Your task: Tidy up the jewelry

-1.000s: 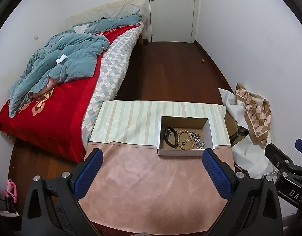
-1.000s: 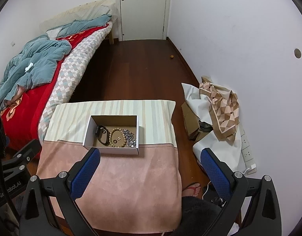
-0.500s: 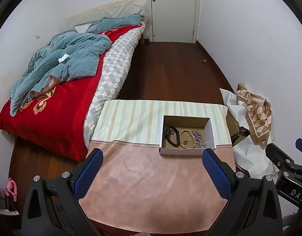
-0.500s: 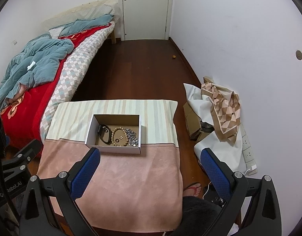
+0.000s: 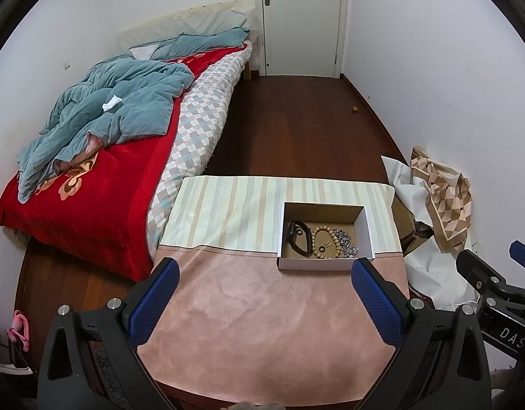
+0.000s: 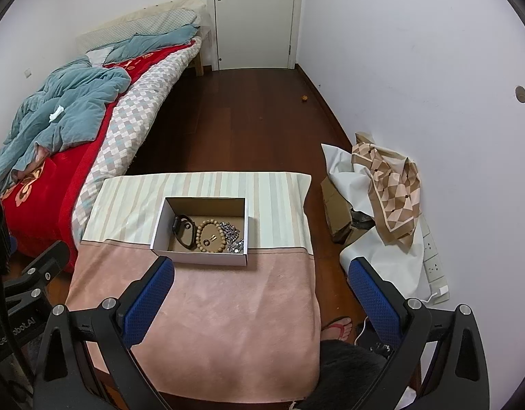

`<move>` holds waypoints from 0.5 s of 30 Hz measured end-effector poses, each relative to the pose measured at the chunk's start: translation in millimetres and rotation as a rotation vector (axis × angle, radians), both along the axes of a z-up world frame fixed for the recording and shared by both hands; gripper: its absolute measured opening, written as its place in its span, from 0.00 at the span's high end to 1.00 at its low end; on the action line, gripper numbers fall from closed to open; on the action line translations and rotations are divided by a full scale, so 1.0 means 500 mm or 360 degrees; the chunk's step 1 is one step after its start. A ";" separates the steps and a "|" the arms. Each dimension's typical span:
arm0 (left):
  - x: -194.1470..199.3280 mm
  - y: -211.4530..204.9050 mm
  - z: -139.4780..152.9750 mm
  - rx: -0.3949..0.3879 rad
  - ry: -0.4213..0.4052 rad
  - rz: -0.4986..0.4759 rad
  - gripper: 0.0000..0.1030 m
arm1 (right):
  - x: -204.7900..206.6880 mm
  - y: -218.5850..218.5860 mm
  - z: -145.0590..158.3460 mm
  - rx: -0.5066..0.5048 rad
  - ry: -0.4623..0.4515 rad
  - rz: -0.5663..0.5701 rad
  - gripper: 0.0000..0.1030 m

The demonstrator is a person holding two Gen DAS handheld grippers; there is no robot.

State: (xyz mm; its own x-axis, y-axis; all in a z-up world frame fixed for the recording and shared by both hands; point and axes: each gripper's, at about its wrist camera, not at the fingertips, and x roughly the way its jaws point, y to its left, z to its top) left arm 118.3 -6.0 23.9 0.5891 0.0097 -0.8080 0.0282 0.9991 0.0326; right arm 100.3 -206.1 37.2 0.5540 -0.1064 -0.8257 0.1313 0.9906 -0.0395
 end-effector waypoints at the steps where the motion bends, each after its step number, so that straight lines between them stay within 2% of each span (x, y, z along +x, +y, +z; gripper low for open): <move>1: 0.000 0.000 0.000 0.0000 0.0001 0.0000 0.00 | 0.000 0.001 0.000 -0.0002 0.0000 0.0000 0.00; 15: -0.002 -0.004 -0.002 0.0001 0.0006 0.0002 0.00 | -0.001 0.001 -0.001 0.0003 0.0004 0.0004 0.00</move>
State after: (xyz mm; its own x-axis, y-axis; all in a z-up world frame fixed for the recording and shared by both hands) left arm 117.6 -7.9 23.0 0.5861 0.0107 -0.8101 0.0271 0.9991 0.0328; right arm 99.6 -205.8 36.8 0.5521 -0.1037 -0.8273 0.1289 0.9909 -0.0382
